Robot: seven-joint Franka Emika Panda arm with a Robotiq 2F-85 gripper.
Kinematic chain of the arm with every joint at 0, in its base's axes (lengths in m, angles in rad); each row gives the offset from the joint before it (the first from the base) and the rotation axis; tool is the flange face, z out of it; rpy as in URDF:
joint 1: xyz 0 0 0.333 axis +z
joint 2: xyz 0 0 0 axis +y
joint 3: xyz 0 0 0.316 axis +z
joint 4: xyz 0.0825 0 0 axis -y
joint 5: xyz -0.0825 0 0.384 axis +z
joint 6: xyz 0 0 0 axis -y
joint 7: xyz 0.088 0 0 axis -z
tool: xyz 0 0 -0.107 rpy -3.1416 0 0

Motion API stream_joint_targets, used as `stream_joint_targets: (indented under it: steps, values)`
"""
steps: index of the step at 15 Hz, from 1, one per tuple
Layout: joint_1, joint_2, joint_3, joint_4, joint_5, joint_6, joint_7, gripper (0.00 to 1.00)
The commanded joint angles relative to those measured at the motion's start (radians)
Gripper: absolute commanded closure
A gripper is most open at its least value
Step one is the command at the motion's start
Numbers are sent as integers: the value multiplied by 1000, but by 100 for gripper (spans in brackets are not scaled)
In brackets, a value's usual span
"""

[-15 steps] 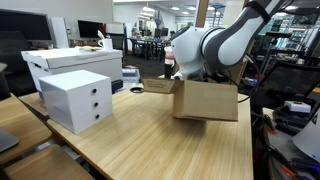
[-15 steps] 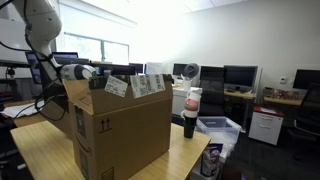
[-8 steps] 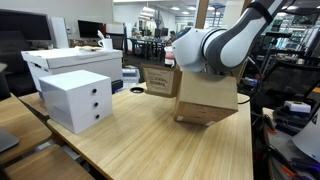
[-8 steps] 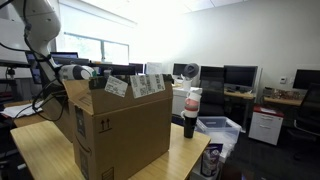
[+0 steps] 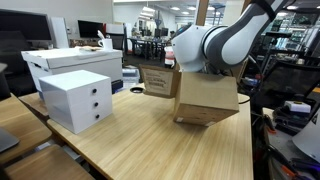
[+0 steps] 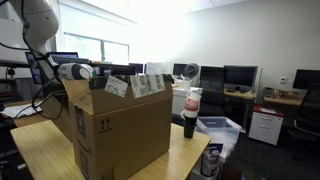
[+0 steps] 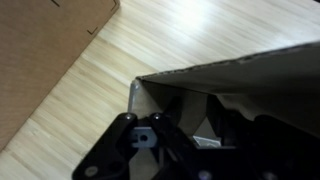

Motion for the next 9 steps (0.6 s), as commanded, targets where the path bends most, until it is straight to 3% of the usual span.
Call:
stream_joint_targets:
  steps: [1, 6, 9]
  values:
    - [0, -63, 19, -31, 42, 14, -9, 36]
    - [3, -109, 45, -23, 86, 9, -21, 6]
    - [3, -126, 56, -24, 104, 8, -27, 0]
